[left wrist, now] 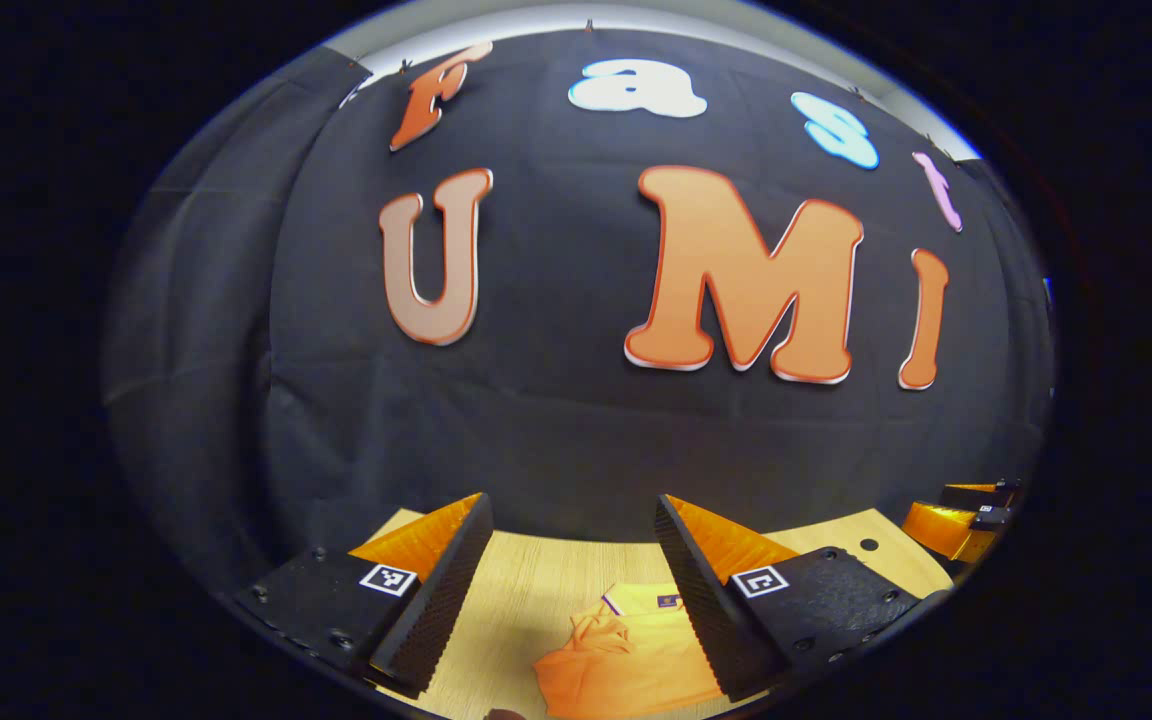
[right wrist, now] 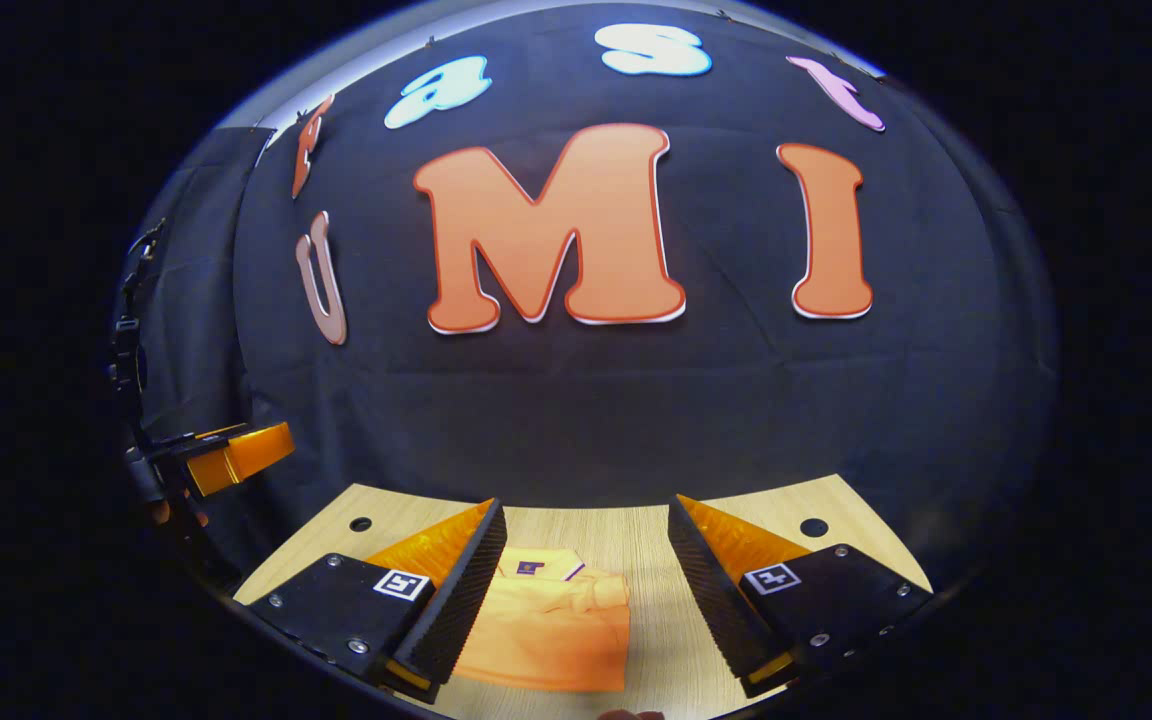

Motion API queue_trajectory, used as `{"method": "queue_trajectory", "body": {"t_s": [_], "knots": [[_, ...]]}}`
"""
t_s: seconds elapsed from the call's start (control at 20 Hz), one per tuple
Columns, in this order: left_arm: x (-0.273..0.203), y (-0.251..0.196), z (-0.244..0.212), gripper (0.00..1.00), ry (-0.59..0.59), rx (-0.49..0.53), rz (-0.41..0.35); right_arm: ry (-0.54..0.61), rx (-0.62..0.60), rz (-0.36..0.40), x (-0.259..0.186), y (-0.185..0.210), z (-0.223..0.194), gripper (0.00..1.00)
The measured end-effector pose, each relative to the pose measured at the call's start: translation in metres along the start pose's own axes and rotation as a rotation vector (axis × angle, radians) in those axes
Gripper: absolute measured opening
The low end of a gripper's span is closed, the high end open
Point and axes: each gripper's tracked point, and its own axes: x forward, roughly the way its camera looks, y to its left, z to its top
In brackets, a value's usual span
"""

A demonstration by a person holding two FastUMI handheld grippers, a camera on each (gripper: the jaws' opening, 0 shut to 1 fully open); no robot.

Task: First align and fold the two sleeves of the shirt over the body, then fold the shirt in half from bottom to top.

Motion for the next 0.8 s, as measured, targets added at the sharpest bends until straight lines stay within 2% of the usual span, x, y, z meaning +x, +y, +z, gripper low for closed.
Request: {"method": "queue_trajectory", "body": {"t_s": [0.2, 0.4, 0.5, 0.65, 0.8], "knots": [[-0.068, 0.004, 0.026, 0.98, -0.058, 0.017, -0.002, -0.061, 0.009, -0.008, -0.055, 0.003, 0.01, 0.98], [-0.114, 0.005, 0.014, 0.98, -0.068, 0.037, -0.01, -0.078, 0.007, -0.039, -0.109, -0.004, -0.01, 0.98], [-0.136, 0.008, -0.002, 0.98, -0.063, 0.016, -0.008, -0.066, 0.025, -0.05, -0.129, -0.009, -0.024, 0.98], [-0.155, 0.015, -0.015, 0.98, -0.054, -0.031, 0.018, -0.024, 0.071, -0.085, -0.147, -0.024, -0.05, 0.98], [-0.157, 0.01, -0.022, 0.98, -0.024, -0.023, 0.009, -0.008, 0.109, -0.105, -0.155, -0.035, -0.058, 0.98]]}}
